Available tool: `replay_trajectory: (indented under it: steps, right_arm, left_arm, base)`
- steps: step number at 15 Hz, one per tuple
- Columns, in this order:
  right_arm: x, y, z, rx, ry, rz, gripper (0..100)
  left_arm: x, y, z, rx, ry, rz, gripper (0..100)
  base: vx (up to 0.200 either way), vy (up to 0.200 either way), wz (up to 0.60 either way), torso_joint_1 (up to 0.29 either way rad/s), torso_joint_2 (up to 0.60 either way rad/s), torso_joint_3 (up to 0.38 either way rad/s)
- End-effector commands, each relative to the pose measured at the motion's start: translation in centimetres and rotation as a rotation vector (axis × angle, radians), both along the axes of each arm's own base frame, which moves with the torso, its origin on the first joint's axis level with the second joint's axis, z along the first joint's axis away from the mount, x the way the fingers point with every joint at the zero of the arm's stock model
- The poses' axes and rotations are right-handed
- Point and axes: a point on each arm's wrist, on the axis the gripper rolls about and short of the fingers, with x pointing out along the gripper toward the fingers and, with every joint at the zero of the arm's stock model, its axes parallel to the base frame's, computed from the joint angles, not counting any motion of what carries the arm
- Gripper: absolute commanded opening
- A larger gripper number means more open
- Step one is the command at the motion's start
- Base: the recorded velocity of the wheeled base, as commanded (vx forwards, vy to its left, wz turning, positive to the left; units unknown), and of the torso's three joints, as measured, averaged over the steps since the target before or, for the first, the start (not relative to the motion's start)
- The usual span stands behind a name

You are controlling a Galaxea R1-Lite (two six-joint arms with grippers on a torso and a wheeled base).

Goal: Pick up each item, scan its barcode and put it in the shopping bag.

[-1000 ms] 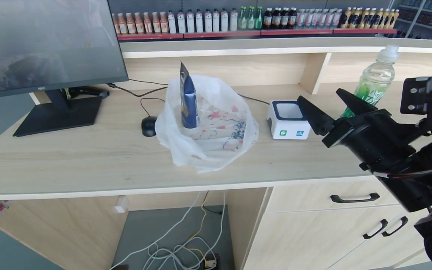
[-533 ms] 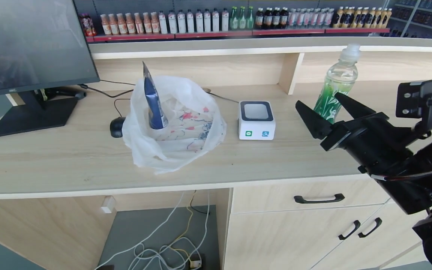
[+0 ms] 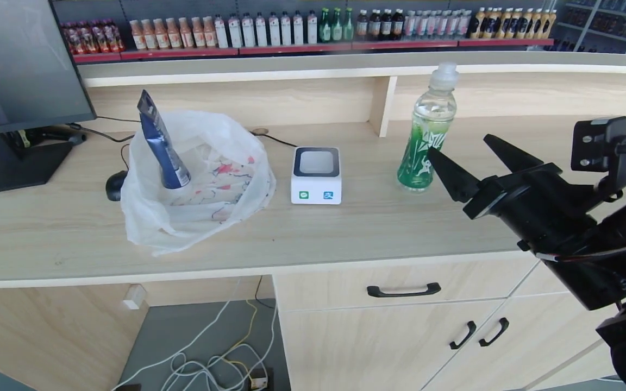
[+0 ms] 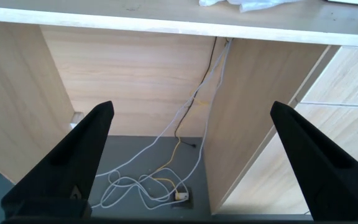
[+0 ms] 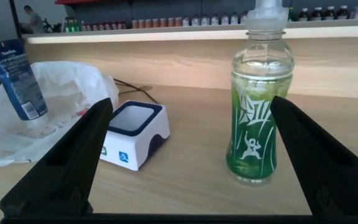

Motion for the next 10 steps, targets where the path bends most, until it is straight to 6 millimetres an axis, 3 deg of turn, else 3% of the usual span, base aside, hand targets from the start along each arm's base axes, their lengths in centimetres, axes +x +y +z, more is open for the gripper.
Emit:
replay_trajectory:
  steps: [1,6,10]
  right_arm:
    - [-0.03,0.0,-0.06,-0.001,0.002,0.001,100]
    - [-0.08,-0.03,-0.09,-0.001,0.003,0.001,100]
    - [-0.54,-0.15,0.33,-0.004,-0.015,0.004,100]
  left_arm:
    - [0.01,0.0,0.02,-0.002,0.0,-0.001,100]
    - [0.01,0.0,0.02,-0.002,0.0,0.002,100]
    - [0.01,0.0,-0.01,0.004,0.003,-0.001,100]
  base:
    - [0.0,-0.2,0.0,0.002,-0.01,0.002]
    - [0.0,-0.2,0.0,0.003,0.0,0.0]
    - [0.0,0.0,0.0,0.0,0.0,0.0]
